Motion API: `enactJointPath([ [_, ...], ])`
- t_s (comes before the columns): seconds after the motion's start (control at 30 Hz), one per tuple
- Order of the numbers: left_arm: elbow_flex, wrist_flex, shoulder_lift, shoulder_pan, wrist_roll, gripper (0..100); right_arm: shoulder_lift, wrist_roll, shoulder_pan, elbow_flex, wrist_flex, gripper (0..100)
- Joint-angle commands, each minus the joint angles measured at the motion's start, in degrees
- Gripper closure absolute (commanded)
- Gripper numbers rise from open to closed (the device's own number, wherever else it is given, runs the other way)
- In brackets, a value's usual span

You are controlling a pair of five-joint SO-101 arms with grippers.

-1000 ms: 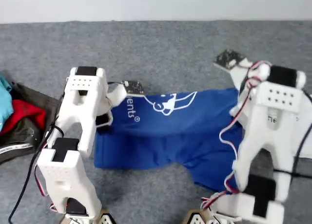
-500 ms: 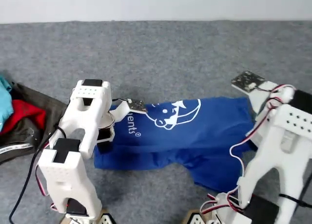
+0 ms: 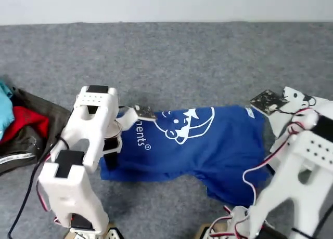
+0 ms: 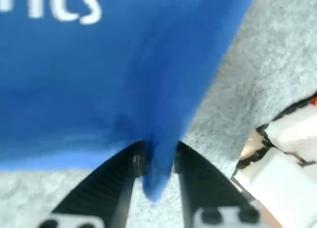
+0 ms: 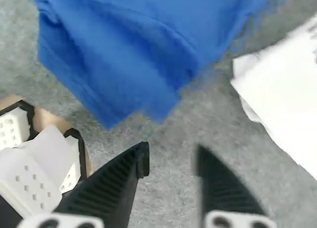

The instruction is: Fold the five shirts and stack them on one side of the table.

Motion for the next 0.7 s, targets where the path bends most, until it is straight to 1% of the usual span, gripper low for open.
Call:
enactJointPath([
  [0.0,-0.1,1.8,-9.1,0.3,1.5,86,-4.5,0.6,1.5,-0.6,2.3,68.6],
  [0.17,-0.2,1.8,-20.7,-0.2,1.6,83,-6.4,0.6,1.3,-0.6,1.9,71.2],
  [0.27,-0.3,1.6,-26.5,-0.3,1.9,83,-6.4,0.5,1.3,-0.6,-0.7,74.9],
  [0.33,-0.3,0.3,-28.8,0.3,5.4,84,-6.4,0.4,0.1,-0.4,-2.9,80.2],
  [0.37,-0.2,-0.5,-29.2,0.4,7.9,84,-6.3,0.0,-1.1,-0.3,-4.1,83.8],
  [0.43,0.1,-1.6,-28.7,0.4,11.6,86,-6.3,-3.4,-3.8,0.3,-6.0,91.2],
  [0.5,1.5,-1.6,-27.4,1.6,12.5,92,-6.3,-7.0,-7.6,1.2,-7.7,96.2],
  [0.57,4.3,-1.8,-25.6,3.9,12.6,99,-6.3,-9.7,-10.8,2.5,-8.3,97.2],
  [0.63,8.0,-4.2,-23.2,6.1,12.7,98,-6.3,-11.8,-13.3,4.0,-8.3,97.2],
  [0.67,10.0,-6.8,-21.9,6.4,13.0,98,-6.3,-13.0,-14.3,4.7,-8.3,97.2],
])
